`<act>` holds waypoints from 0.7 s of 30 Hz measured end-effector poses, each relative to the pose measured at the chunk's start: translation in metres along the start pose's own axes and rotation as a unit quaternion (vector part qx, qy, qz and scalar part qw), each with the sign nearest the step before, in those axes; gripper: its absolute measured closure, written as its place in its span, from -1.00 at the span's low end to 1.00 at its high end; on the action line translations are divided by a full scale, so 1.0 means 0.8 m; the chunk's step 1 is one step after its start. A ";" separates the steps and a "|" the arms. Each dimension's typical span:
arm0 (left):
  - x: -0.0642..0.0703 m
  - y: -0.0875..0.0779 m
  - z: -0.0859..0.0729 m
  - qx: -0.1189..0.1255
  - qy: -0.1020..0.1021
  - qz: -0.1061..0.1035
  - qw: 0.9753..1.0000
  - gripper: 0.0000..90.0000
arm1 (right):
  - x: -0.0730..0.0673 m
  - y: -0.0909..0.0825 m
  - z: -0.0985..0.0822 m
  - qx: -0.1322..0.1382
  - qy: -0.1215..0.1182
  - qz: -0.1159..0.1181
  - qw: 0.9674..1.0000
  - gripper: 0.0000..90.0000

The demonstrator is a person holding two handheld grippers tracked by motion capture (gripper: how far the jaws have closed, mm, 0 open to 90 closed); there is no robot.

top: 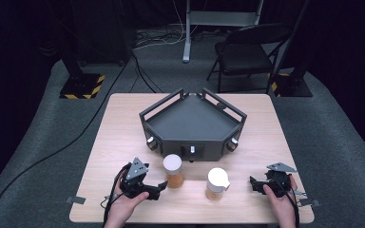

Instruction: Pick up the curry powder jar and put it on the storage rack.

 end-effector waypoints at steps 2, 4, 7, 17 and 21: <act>0.002 0.004 0.003 0.004 -0.001 -0.004 1.000 -0.90 | 0.000 0.000 0.000 0.000 0.000 0.000 1.000 -1.00; 0.003 0.007 0.005 0.007 -0.003 -0.008 1.000 -0.90 | 0.000 0.000 0.000 0.000 0.000 0.000 1.000 -1.00; 0.005 0.012 0.009 0.009 -0.003 -0.007 1.000 -0.89 | 0.000 0.000 0.000 0.000 0.000 0.000 1.000 -1.00; 0.009 0.027 0.019 0.013 -0.001 -0.010 1.000 -0.88 | 0.000 0.000 0.000 0.000 0.000 0.000 1.000 -1.00; 0.011 0.033 0.022 0.011 0.003 -0.011 1.000 -0.88 | 0.000 0.000 0.000 0.000 -0.001 0.001 1.000 -1.00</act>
Point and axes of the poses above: each handheld gripper's, and its own axes: y roughly forward along the jaws, z roughly out of its top, x roughly to its right, the point moved 8 cm from there along y, roughly forward along the jaws, and after that the axes turned 3 degrees about -x, right-handed, at the moved point
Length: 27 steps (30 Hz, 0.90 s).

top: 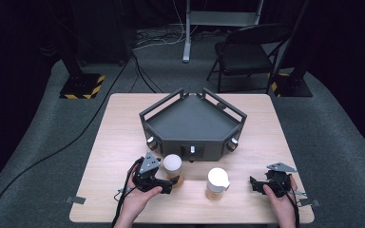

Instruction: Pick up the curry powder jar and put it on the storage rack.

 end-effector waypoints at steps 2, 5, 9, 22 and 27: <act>0.001 0.003 0.002 -0.001 0.000 0.000 1.000 -0.88 | 0.000 0.000 0.000 0.000 0.000 0.000 1.000 -1.00; 0.002 0.008 0.003 0.000 0.003 0.005 1.000 -0.87 | 0.000 0.000 0.000 0.000 0.000 0.000 1.000 -1.00; 0.003 0.014 0.003 0.004 0.000 0.011 1.000 -0.85 | 0.000 0.000 0.000 0.000 0.000 0.000 1.000 -1.00; 0.004 0.033 0.004 0.012 -0.008 0.015 1.000 -0.70 | 0.000 0.000 0.000 0.000 0.000 0.000 1.000 -1.00; 0.008 0.039 0.005 0.015 -0.002 0.023 1.000 -0.54 | 0.000 0.000 0.000 0.000 0.000 0.000 1.000 -1.00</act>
Point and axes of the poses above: each handheld gripper's, and its own axes: y roughly forward along the jaws, z roughly out of its top, x roughly to its right, the point moved 8 cm from there along y, roughly forward along the jaws, and after that the axes turned 3 degrees about -x, right-handed, at the moved point
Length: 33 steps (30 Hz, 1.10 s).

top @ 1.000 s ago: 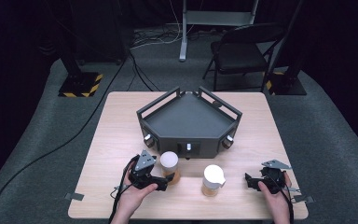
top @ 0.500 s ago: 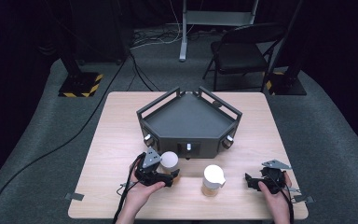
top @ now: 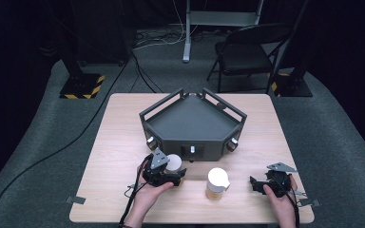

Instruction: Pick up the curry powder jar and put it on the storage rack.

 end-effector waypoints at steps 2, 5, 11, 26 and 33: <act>0.001 0.002 0.000 0.003 -0.001 0.001 1.000 -0.50 | 0.000 0.000 0.000 0.000 0.000 0.000 1.000 -1.00; 0.004 0.006 0.000 0.009 -0.001 0.009 1.000 -0.42 | 0.000 0.000 0.000 0.000 0.000 0.000 1.000 -1.00; 0.004 0.011 -0.002 0.019 -0.008 0.006 1.000 -0.26 | 0.000 0.000 0.000 0.000 0.002 -0.001 1.000 -1.00; 0.002 0.005 -0.005 0.026 -0.016 0.003 1.000 -0.23 | 0.000 0.001 0.001 0.000 0.001 -0.001 1.000 -1.00; 0.001 -0.010 0.006 0.032 -0.014 -0.002 0.999 -0.23 | 0.000 0.001 0.001 0.000 0.002 -0.001 1.000 -1.00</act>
Point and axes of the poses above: each handheld gripper's, and its own axes: y roughly forward along the jaws, z roughly out of its top, x roughly to its right, the point moved 8 cm from there along y, roughly forward along the jaws, and after that the axes turned 3 degrees about -x, right-handed, at the moved point
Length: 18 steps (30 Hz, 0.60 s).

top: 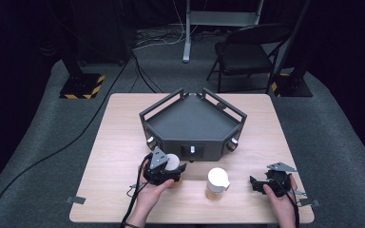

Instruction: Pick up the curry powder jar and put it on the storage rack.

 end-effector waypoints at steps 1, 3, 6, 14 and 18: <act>-0.001 -0.002 0.003 0.001 -0.001 -0.002 1.000 -0.23 | 0.000 0.000 0.000 0.000 0.000 0.000 1.000 -1.00; -0.001 -0.006 0.008 0.004 0.001 -0.003 1.000 -0.23 | 0.000 0.000 0.000 0.000 0.000 0.000 1.000 -1.00; -0.001 -0.011 0.015 0.006 0.004 -0.003 1.000 -0.23 | 0.000 0.000 0.000 0.000 0.000 0.000 1.000 -1.00; -0.004 -0.021 0.034 0.012 0.008 -0.002 1.000 -0.23 | 0.000 0.000 0.000 0.000 0.000 0.000 1.000 -1.00; -0.005 -0.027 0.044 0.018 0.010 -0.002 1.000 -0.23 | 0.000 0.000 0.000 0.000 0.000 0.000 1.000 -1.00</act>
Point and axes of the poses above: each handheld gripper's, and its own axes: y roughly forward along the jaws, z roughly out of its top, x roughly to its right, the point moved 8 cm from there along y, roughly forward along the jaws, and after that the axes turned 3 degrees about -x, right-handed, at the moved point
